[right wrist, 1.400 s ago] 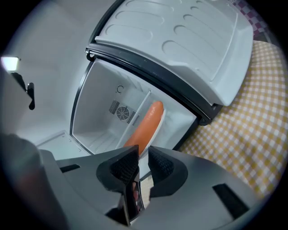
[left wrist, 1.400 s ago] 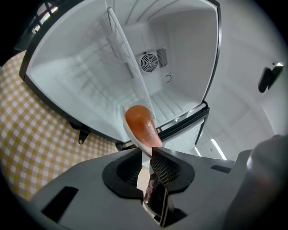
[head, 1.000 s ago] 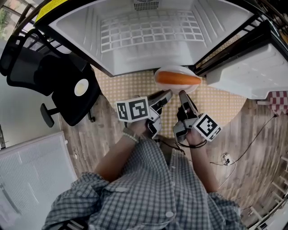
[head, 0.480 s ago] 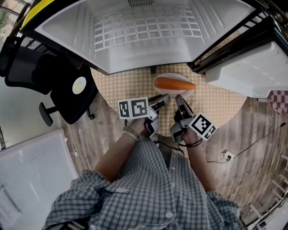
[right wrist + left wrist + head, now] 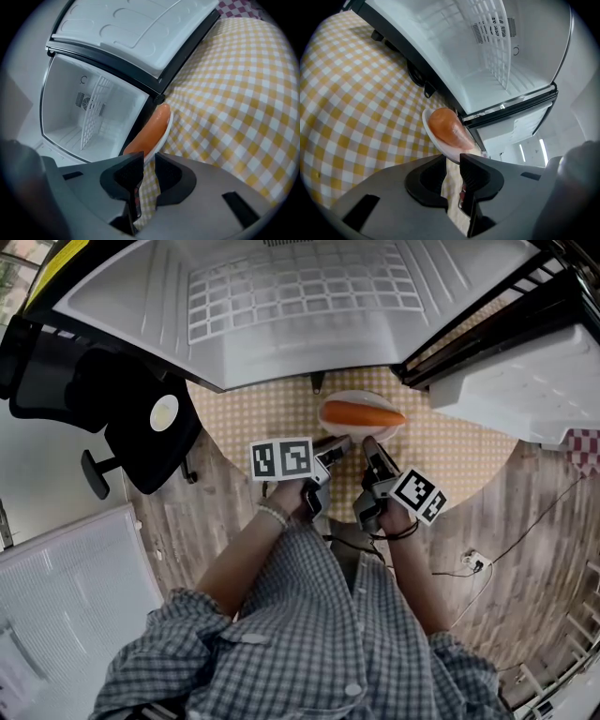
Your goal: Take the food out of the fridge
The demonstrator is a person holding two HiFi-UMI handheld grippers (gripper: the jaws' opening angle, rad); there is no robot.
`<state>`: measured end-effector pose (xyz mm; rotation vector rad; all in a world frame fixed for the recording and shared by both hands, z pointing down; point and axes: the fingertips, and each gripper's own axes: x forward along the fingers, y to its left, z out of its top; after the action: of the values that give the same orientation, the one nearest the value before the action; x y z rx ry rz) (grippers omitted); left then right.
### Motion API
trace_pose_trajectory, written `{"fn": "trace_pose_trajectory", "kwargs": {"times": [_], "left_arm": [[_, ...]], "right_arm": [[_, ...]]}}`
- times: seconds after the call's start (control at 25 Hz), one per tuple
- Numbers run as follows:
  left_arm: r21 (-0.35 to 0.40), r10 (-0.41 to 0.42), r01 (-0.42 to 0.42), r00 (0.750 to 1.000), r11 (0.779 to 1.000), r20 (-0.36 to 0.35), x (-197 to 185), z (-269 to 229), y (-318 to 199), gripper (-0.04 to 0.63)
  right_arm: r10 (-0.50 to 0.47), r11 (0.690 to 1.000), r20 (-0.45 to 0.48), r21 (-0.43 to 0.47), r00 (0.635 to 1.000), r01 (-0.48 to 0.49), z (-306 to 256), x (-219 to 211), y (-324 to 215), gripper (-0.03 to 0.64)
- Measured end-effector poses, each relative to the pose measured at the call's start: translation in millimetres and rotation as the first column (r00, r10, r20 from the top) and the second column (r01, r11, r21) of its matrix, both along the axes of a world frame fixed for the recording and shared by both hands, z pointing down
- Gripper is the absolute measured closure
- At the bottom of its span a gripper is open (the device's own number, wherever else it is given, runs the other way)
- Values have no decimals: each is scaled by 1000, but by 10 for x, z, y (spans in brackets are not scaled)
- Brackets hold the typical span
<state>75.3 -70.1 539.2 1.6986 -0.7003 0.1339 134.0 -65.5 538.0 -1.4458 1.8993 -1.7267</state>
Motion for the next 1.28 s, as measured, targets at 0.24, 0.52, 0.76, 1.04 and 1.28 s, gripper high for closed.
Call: {"fn": "trace_pose_trajectory", "kwargs": {"times": [0.24, 0.52, 0.76, 1.04, 1.28], "left_arm": [[-31, 32, -30, 996, 999, 86, -18, 136, 28, 502], [-26, 118, -115, 973, 993, 200, -32, 231, 88, 472], [5, 181, -187, 955, 982, 234, -78, 190, 145, 460], [105, 163, -205, 935, 973, 314, -238, 8, 117, 542], [221, 158, -258, 908, 940, 388, -334, -278, 72, 589]], "right_arm": [[-61, 996, -35, -60, 998, 59, 125, -53, 60, 552], [-129, 989, -110, -87, 986, 120, 226, -100, 126, 546], [-133, 988, -102, -90, 986, 124, 204, -92, 202, 545], [-162, 986, -183, -59, 970, 153, 79, -93, 275, 546], [-153, 982, -339, 55, 928, 182, -285, -54, 191, 591]]}}
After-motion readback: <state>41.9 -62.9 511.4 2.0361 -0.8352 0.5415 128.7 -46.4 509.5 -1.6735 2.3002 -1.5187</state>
